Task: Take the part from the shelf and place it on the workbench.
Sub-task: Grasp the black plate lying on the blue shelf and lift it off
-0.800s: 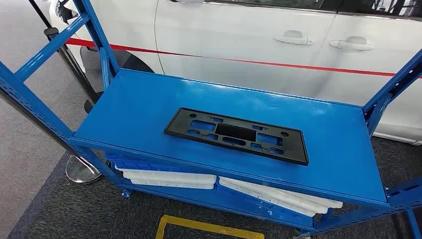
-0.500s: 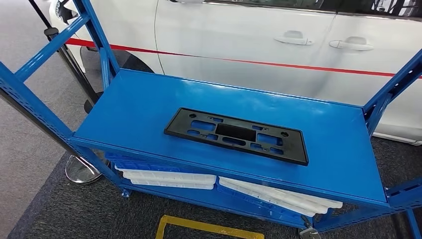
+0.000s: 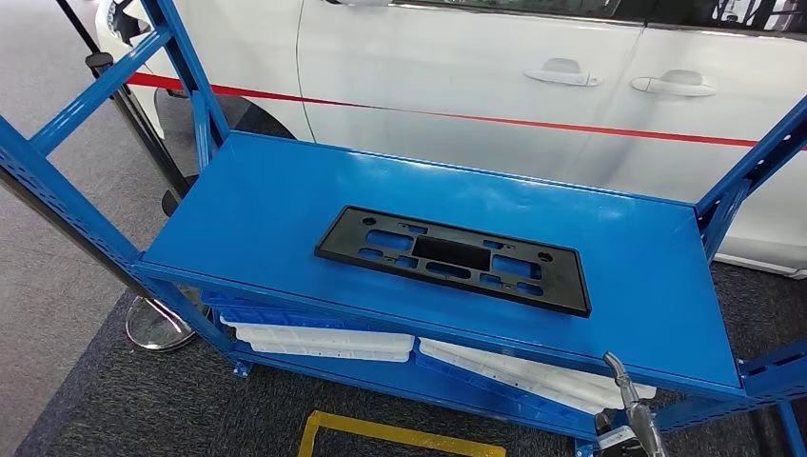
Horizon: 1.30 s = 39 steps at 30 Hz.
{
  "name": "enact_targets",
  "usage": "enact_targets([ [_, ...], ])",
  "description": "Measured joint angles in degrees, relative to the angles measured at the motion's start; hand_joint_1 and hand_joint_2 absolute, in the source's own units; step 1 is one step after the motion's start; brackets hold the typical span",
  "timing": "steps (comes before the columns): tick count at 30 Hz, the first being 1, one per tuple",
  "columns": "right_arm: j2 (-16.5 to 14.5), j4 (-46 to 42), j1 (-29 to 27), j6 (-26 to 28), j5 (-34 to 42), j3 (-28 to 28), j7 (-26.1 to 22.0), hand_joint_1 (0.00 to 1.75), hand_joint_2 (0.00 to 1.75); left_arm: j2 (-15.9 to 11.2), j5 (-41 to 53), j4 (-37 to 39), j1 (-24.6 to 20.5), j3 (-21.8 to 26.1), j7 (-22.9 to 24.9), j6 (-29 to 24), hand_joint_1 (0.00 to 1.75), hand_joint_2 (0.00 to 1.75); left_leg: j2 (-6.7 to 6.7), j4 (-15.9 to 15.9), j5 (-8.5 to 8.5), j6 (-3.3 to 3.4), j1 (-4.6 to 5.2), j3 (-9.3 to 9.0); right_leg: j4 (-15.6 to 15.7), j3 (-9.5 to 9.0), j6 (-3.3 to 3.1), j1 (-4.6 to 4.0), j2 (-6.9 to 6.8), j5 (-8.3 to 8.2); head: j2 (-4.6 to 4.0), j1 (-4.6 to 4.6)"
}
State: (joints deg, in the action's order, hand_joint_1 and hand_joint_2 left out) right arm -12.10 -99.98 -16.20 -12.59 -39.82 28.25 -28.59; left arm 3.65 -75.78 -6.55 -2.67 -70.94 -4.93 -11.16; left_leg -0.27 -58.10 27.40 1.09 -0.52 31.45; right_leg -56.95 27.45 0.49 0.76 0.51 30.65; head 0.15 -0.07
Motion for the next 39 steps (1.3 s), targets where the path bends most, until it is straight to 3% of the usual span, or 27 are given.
enact_targets([
  [19, 7.21, -29.76, -2.49, 3.28, 3.53, -15.34, -2.72, 0.0, 0.0, 0.21, -12.89, 3.84, -2.61, -14.0, -1.18, -1.75, 0.0, 0.0, -0.02, 0.0, 0.0, 0.0, 0.0, 0.0, 0.0, -0.01, 0.0, 0.0, -0.01, 0.0, 0.0, 0.0],
  [34, 9.44, -34.35, -3.04, 3.78, 3.49, -18.66, -2.67, 0.0, 0.0, 0.45, -13.51, 4.46, -2.9, -16.63, -1.29, -1.95, 0.0, 0.0, -0.02, 0.0, 0.0, 0.0, 0.0, 0.0, 0.0, -0.01, 0.0, 0.0, -0.01, 0.0, 0.0, 0.0],
  [39, 11.47, -34.13, -1.7, 4.68, -0.27, -23.15, 0.84, 0.0, 0.0, 0.48, -13.39, 4.68, -2.98, -17.23, -1.08, -1.59, 0.0, 0.0, -0.02, 0.01, 0.0, 0.0, 0.0, 0.01, -0.01, -0.06, 0.0, -0.01, -0.01, 0.0, 0.0, 0.0],
])
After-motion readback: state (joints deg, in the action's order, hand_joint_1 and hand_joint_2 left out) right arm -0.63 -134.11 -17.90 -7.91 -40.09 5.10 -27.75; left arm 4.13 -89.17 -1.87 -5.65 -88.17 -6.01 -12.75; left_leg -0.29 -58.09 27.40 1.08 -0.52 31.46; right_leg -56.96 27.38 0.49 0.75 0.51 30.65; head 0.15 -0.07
